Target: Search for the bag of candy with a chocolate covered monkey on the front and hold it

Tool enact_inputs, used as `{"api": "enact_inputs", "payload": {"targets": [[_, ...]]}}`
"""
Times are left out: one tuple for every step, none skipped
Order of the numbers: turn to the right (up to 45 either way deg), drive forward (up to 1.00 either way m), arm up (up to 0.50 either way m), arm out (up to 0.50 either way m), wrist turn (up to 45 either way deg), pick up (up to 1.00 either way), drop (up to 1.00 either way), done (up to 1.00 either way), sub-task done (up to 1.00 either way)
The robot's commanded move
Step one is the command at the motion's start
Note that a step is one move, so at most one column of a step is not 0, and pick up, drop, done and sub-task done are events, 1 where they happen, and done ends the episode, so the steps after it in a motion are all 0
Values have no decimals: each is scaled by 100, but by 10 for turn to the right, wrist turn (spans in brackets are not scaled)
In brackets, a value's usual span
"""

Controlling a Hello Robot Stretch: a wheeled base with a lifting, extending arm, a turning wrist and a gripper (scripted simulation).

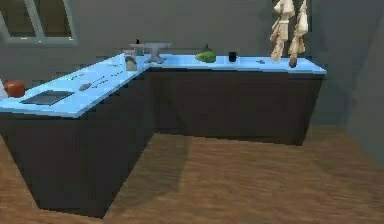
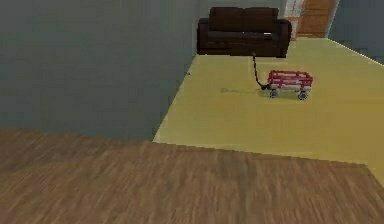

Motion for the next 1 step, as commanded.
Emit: {"api": "enact_inputs", "payload": {"targets": [[0, 100, 0, 0, 0, 0, 0, 0, 0]]}}
